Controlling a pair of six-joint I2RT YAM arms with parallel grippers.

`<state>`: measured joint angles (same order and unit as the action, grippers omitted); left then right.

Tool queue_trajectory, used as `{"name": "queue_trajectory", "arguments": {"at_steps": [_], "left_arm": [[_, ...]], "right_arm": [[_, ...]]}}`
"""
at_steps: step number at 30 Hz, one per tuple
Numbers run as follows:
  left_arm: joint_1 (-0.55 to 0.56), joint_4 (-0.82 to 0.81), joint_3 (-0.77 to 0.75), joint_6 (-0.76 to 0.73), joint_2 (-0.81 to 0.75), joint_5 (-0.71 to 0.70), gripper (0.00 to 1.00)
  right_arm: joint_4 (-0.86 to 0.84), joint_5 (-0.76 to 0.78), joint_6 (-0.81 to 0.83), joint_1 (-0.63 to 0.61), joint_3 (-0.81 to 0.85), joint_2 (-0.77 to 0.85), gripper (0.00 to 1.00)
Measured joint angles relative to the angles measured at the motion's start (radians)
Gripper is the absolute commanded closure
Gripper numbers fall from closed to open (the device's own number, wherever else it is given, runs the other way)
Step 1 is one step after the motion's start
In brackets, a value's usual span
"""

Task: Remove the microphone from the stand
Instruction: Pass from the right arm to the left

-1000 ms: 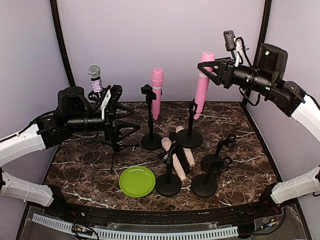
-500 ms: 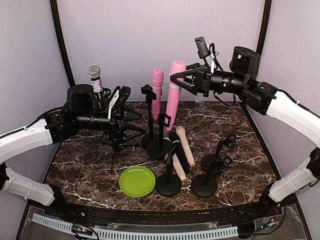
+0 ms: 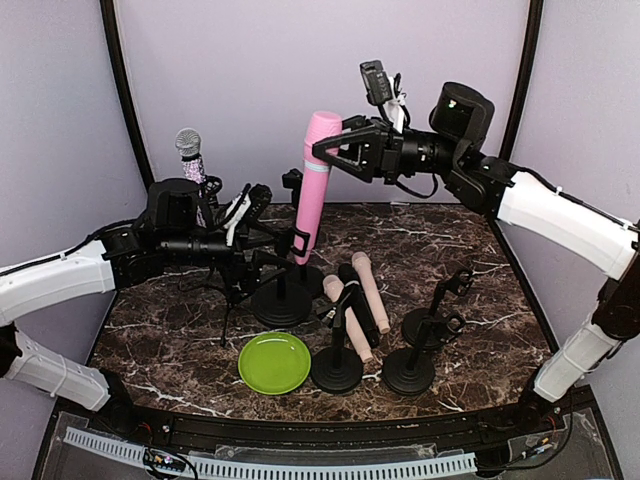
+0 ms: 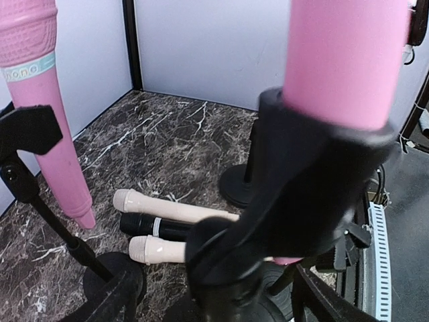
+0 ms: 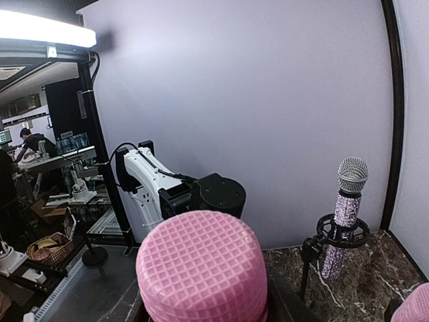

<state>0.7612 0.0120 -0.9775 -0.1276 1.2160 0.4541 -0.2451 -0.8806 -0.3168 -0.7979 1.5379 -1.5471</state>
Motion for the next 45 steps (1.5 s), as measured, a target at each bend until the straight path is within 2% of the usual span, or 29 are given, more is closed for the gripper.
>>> {"name": "queue_trajectory", "arguments": {"at_steps": [2, 4, 7, 9, 11, 16, 19, 21, 23, 27, 32, 37, 41, 45], "left_arm": [[0.000, 0.005, 0.002, 0.000, 0.010, -0.019, 0.19], [0.000, 0.005, 0.005, 0.000, 0.018, -0.034, 0.28], [0.000, 0.005, 0.009, 0.005, 0.027, -0.036, 0.52], [0.000, 0.004, 0.011, 0.002, 0.039, -0.025, 0.64], [0.000, 0.003, 0.011, 0.008, 0.046, -0.011, 0.72], [0.000, -0.015, 0.014, 0.010, 0.063, 0.028, 0.75], [0.000, -0.039, 0.025, 0.018, 0.062, 0.045, 0.94], [0.000, -0.060, 0.040, 0.016, 0.056, 0.053, 1.00], [0.000, -0.071, 0.060, 0.020, 0.045, 0.055, 1.00], [-0.006, -0.071, 0.100, 0.024, 0.017, 0.043, 1.00], [-0.006, -0.078, 0.152, 0.043, -0.027, -0.005, 1.00], [-0.006, -0.089, 0.169, 0.061, -0.051, -0.067, 1.00], [-0.006, -0.108, 0.170, 0.072, -0.053, -0.096, 1.00], [-0.006, -0.112, 0.170, 0.080, -0.053, -0.117, 1.00]], "right_arm": [[-0.016, -0.013, -0.008, -0.002, 0.009, 0.000, 0.94], [-0.030, -0.021, -0.015, -0.004, 0.016, 0.000, 0.94], [-0.050, -0.029, -0.020, -0.006, 0.020, 0.000, 0.94], [-0.056, -0.035, -0.023, -0.007, 0.020, -0.001, 0.94], [-0.058, -0.037, -0.024, -0.007, 0.020, -0.003, 0.94], [-0.064, -0.035, -0.023, -0.008, 0.020, -0.011, 0.94], [-0.064, -0.027, -0.020, -0.008, 0.019, -0.011, 0.94], [-0.061, -0.011, -0.018, -0.008, 0.016, -0.011, 0.90], [-0.061, 0.011, -0.013, -0.009, 0.004, -0.010, 0.80], [-0.068, 0.077, -0.002, -0.026, -0.043, 0.005, 0.46], [-0.091, 0.204, 0.032, -0.032, -0.108, 0.041, 0.24], [-0.127, 0.421, 0.110, -0.087, -0.197, 0.101, 0.15], [-0.147, 0.558, 0.141, -0.147, -0.231, 0.111, 0.13], [-0.163, 0.656, 0.147, -0.187, -0.233, 0.086, 0.25]]}}
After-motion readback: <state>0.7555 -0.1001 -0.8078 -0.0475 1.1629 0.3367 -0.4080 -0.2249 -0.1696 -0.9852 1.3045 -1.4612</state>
